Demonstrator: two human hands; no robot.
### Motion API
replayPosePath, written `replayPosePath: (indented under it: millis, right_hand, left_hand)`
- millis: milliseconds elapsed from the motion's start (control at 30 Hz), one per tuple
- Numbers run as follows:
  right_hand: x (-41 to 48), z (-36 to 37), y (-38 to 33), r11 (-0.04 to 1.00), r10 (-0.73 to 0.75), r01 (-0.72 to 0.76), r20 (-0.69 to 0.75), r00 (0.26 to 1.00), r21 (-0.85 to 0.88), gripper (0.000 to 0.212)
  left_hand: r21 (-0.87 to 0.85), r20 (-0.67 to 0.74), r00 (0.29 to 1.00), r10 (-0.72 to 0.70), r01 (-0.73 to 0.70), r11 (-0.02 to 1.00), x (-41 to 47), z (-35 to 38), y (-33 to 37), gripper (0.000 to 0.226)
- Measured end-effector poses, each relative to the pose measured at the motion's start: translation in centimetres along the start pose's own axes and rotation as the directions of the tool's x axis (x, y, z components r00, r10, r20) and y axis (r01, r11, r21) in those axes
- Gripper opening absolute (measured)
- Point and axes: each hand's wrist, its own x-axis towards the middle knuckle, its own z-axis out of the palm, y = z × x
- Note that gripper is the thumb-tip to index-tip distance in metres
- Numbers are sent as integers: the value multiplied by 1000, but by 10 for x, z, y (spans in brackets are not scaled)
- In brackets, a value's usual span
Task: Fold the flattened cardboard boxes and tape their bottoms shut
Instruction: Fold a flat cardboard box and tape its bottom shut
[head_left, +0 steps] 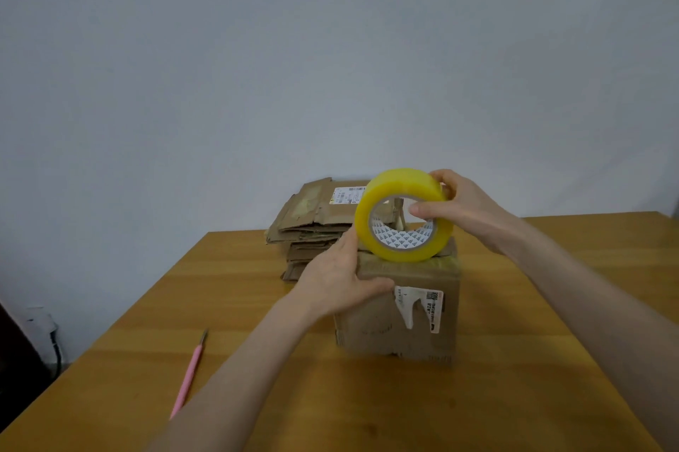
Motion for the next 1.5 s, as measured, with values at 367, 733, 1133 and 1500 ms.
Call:
replayPosePath:
  millis: [367, 733, 1133, 1500]
  right_hand:
    - [-1, -18, -13, 992, -109, 104, -80, 991, -66, 30]
    - [-14, -74, -16, 942, -15, 8, -20, 1000, -334, 41]
    - [-48, -66, 41, 926, 51, 18, -174, 983, 376, 43]
    - [-67, -91, 73, 962, 170, -111, -228, 959, 251, 29]
  left_hand:
    - [366, 76, 995, 65, -89, 926, 1, 11, -12, 77]
    - [424, 167, 986, -5, -67, 903, 1, 1, 4, 82]
    - [462, 194, 977, 88, -170, 870, 26, 24, 22, 84]
    - [500, 139, 987, 79, -139, 855, 19, 30, 16, 99]
